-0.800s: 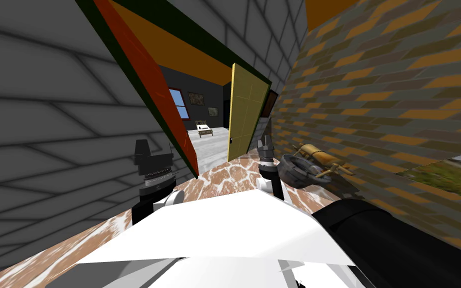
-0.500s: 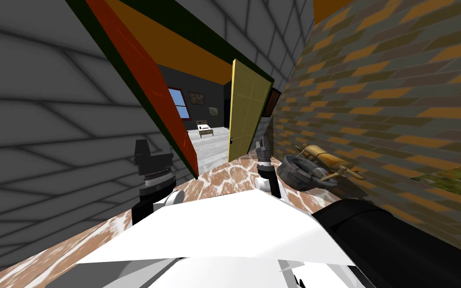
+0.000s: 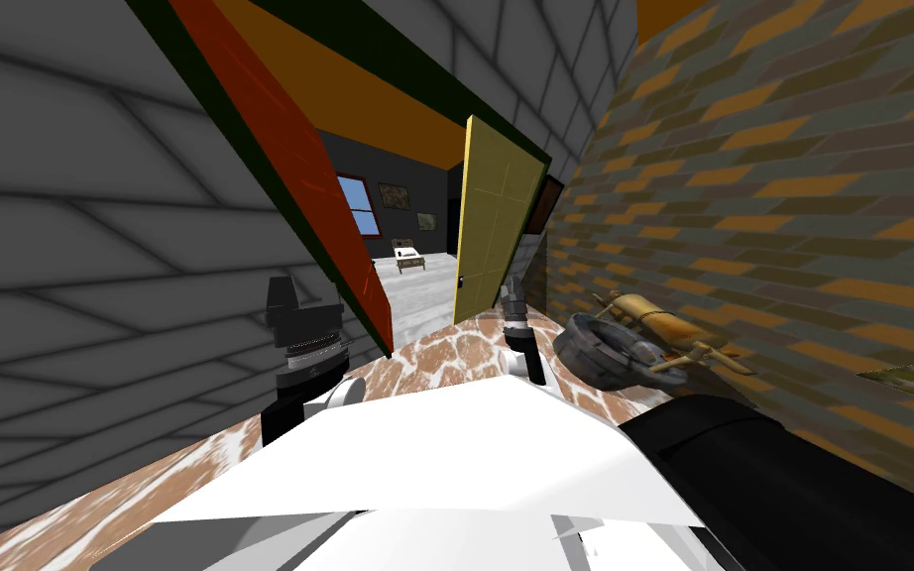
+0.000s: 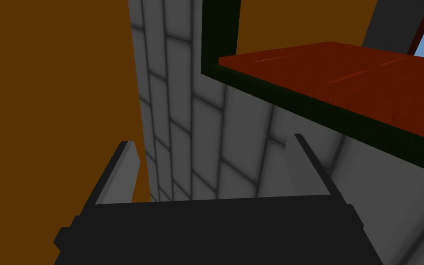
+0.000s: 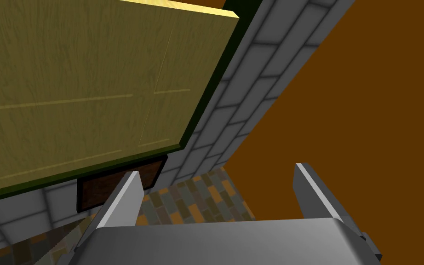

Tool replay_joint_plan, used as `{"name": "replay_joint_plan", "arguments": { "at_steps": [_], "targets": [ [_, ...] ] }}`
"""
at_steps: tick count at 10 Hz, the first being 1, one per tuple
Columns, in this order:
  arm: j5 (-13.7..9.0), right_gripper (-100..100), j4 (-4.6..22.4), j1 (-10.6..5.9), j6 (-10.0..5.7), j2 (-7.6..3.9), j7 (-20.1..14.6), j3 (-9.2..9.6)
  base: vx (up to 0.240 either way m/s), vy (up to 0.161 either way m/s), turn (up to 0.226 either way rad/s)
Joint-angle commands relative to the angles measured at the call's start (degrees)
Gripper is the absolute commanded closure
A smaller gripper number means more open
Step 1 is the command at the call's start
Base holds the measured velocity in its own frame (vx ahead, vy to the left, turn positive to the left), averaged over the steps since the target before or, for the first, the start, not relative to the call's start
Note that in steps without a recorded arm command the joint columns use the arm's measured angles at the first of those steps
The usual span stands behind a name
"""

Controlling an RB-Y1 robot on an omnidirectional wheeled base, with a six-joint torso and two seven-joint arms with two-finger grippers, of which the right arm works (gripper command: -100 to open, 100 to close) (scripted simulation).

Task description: Push the door open

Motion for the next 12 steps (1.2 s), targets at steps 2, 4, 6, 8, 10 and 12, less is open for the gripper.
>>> {"name": "replay_joint_plan", "arguments": {
  "at_steps": [2, 4, 6, 8, 10, 12],
  "targets": [
    [-0.4, -100, 4.4, -1.63, -0.89, -0.49, -0.3, 0.26, 0.109, -0.062, 0.063],
    [-0.6, -100, 6.2, -2.25, -1.30, -0.65, -0.4, 0.40, 0.081, -0.046, 0.043],
    [-1.0, -100, 10.2, -3.68, -2.23, -0.96, -0.6, 0.71, 0.054, -0.046, 0.063],
    [-1.3, -100, 13.9, -5.16, -3.19, -1.27, -0.8, 1.03, 0.086, -0.065, 0.072],
    [-1.5, -100, 16.6, -5.95, -3.70, -1.42, -0.9, 1.21, 0.063, -0.045, 0.038],
    [-1.9, -100, 20.4, -7.53, -4.73, -1.71, -1.1, 1.55, 0.078, -0.043, 0.078]
  ]
}}
